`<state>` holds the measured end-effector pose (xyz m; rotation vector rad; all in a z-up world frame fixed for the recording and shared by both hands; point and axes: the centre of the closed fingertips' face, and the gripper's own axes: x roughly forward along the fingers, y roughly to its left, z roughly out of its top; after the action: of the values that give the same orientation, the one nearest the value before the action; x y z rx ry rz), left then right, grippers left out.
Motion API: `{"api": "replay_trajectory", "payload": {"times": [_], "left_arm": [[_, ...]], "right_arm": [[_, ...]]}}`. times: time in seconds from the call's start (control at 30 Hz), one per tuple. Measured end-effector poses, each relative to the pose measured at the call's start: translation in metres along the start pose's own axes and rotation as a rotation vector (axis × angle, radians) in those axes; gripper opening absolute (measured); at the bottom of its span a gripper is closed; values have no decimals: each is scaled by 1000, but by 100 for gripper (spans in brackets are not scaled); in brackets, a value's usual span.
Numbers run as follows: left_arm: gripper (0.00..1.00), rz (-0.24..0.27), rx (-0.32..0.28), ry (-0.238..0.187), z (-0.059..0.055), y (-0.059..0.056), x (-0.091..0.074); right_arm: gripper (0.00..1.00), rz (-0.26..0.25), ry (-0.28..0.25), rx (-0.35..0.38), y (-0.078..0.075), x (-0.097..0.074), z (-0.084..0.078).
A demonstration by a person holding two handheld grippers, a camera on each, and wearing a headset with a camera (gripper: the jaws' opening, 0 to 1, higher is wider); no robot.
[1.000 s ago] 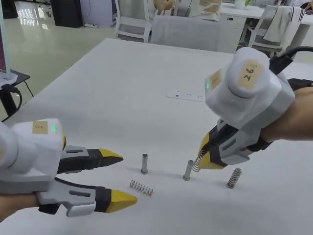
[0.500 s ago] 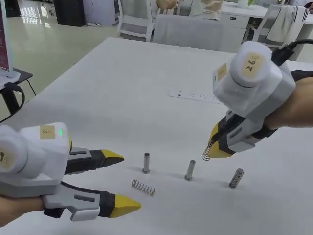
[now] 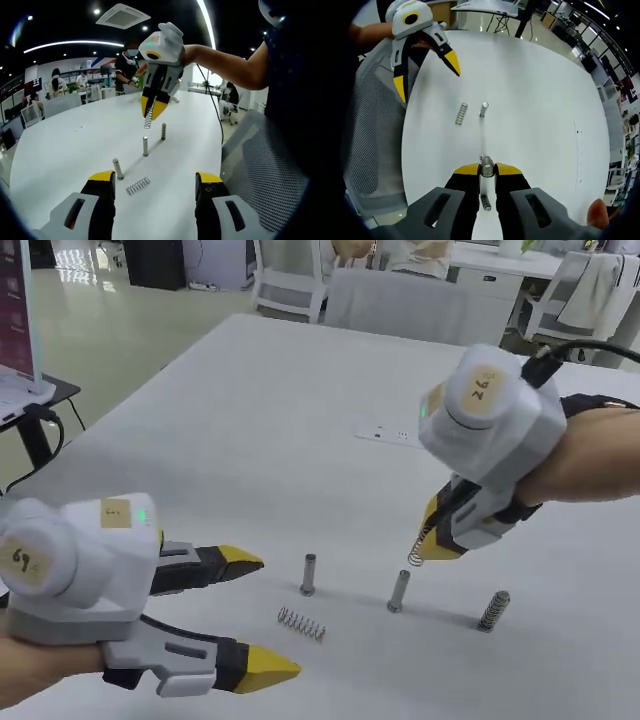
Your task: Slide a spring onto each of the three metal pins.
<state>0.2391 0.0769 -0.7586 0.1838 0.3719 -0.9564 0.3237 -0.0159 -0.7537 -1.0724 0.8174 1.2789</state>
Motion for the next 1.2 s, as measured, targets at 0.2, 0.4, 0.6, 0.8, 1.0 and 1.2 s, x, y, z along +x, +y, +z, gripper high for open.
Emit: {"api": "replay_trajectory", "payload": {"times": [0.2, 0.4, 0.6, 0.8, 1.0, 1.2], "left_arm": [[62, 0, 4, -5, 1, 0, 0], [64, 1, 8, -6, 0, 1, 1], [65, 1, 12, -9, 1, 1, 1], [66, 6, 17, -10, 1, 2, 1], [66, 9, 21, -8, 0, 2, 0], [66, 10, 22, -5, -1, 2, 0]], "right_arm": [[8, 19, 12, 7, 0, 11, -2], [8, 28, 21, 19, -2, 19, -6], [8, 36, 23, 27, -2, 22, -6], [8, 48, 23, 32, -1, 28, -6], [8, 59, 38, 35, 2, 36, -9], [8, 56, 48, 40, 2, 44, -11]]}}
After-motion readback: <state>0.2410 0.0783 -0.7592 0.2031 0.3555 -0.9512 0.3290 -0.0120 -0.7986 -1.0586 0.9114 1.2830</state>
